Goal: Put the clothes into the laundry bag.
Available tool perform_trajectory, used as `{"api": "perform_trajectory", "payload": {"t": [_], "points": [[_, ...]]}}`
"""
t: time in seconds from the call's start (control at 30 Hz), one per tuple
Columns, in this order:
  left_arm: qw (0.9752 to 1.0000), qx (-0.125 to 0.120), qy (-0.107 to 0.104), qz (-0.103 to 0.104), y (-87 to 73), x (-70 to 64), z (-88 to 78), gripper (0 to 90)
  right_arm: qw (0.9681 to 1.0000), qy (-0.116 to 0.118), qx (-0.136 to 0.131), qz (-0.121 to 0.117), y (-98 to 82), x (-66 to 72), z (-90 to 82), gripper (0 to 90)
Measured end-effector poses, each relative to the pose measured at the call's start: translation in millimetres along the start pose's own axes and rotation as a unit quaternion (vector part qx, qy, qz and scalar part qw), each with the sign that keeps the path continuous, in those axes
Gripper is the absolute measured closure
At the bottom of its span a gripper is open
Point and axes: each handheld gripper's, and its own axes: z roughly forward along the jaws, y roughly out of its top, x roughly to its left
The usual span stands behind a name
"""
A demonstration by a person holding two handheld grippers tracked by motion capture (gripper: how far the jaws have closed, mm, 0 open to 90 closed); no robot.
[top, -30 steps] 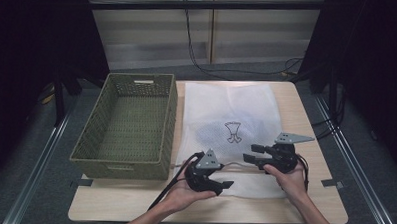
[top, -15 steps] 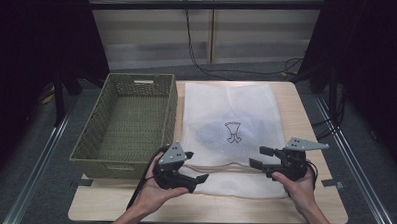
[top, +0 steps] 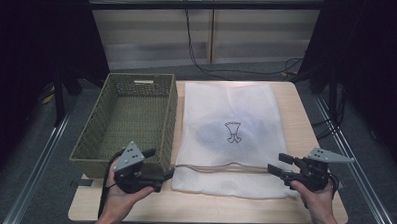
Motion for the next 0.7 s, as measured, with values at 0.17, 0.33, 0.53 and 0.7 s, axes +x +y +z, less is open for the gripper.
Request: {"api": "perform_trajectory", "payload": {"t": [0.17, 0.33, 0.53, 0.7], "points": [[0.9992, -0.022, 0.025, -0.021, -5.3, 9.8, -21.6, 12.2, 0.9996, -0.022, -0.017, -0.002, -6.2, -2.5, -12.8, 26.3], [0.9974, -0.024, 0.058, -0.036, -16.7, 22.8, -37.2, 12.7, 0.9987, -0.046, -0.019, -0.01, -13.6, -4.2, -23.4, 26.5], [0.9957, -0.039, 0.073, -0.041, -30.6, 27.4, -53.7, 15.2, 0.9986, -0.043, -0.029, -0.009, -16.8, -6.2, -26.3, 29.3], [0.9958, -0.034, 0.076, -0.038, -34.8, 29.5, -55.8, 16.1, 0.9982, -0.047, -0.033, -0.014, -18.1, -7.6, -21.9, 31.1]]}}
